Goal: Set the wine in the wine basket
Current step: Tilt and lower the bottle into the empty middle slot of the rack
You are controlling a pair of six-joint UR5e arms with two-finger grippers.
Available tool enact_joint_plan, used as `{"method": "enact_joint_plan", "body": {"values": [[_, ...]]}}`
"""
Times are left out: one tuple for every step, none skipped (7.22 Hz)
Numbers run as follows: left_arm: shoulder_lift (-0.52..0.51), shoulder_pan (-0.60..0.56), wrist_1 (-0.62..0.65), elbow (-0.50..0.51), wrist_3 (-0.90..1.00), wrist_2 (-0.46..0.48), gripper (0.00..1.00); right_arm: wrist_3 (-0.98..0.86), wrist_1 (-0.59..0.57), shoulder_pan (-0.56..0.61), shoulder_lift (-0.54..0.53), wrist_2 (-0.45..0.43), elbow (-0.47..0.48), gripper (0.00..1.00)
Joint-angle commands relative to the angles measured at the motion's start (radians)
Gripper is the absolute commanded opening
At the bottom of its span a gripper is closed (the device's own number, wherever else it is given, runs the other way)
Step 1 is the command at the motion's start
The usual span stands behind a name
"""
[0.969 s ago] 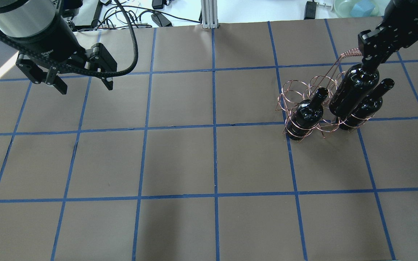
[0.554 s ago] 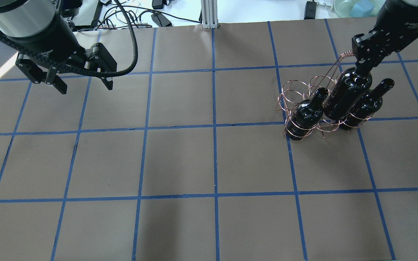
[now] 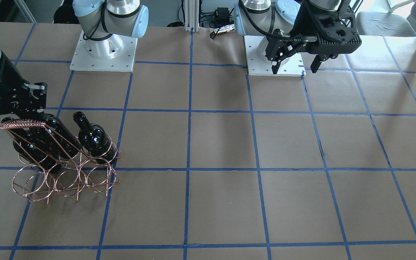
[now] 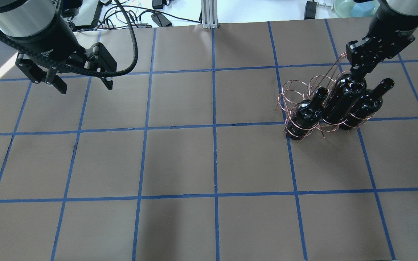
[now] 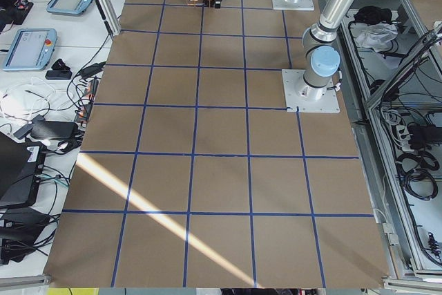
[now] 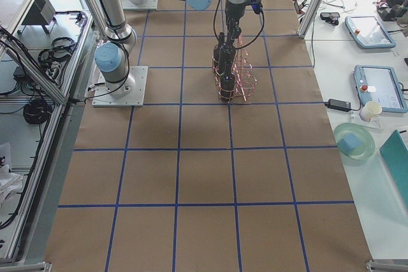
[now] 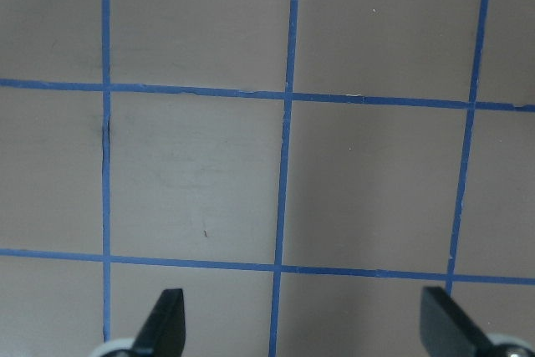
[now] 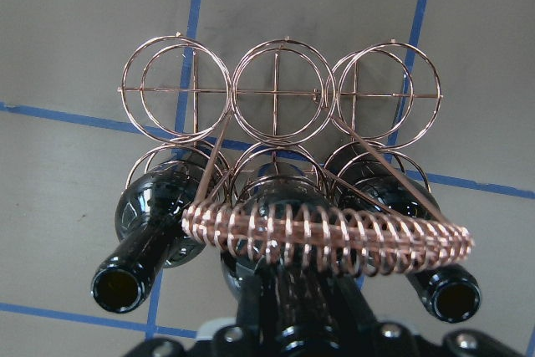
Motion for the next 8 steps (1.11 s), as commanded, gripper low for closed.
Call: {"method": "enact_joint_plan", "body": {"values": [[0.002, 0.000, 0.000, 0.000, 0.001, 0.000, 1.00, 0.004, -0.028, 0.000, 0.005, 0.001, 0.052, 0.01], [0.002, 0.000, 0.000, 0.000, 0.001, 0.000, 1.00, 0.005, -0.073, 0.000, 0.006, 0.003, 0.077, 0.02], [0.002, 0.000, 0.000, 0.000, 0.001, 0.000, 1.00, 0.007, -0.099, 0.000, 0.013, 0.003, 0.097, 0.04], [0.002, 0.000, 0.000, 0.000, 0.001, 0.000, 1.00, 0.007, -0.122, 0.000, 0.016, 0.003, 0.108, 0.05], [0.000, 0.000, 0.003, 0.000, 0.001, -0.001, 1.00, 0.007, -0.132, 0.000, 0.032, 0.003, 0.117, 0.12], [0.000, 0.000, 0.003, 0.000, 0.001, 0.000, 1.00, 0.007, -0.147, 0.000, 0.054, 0.001, 0.125, 0.27], [-0.002, 0.002, 0.005, -0.002, -0.002, -0.001, 1.00, 0.019, -0.156, 0.000, 0.054, 0.001, 0.125, 0.66], [-0.005, 0.000, 0.006, 0.000, -0.002, -0.002, 1.00, 0.112, -0.150, 0.002, 0.042, 0.000, 0.116, 0.90]]}}
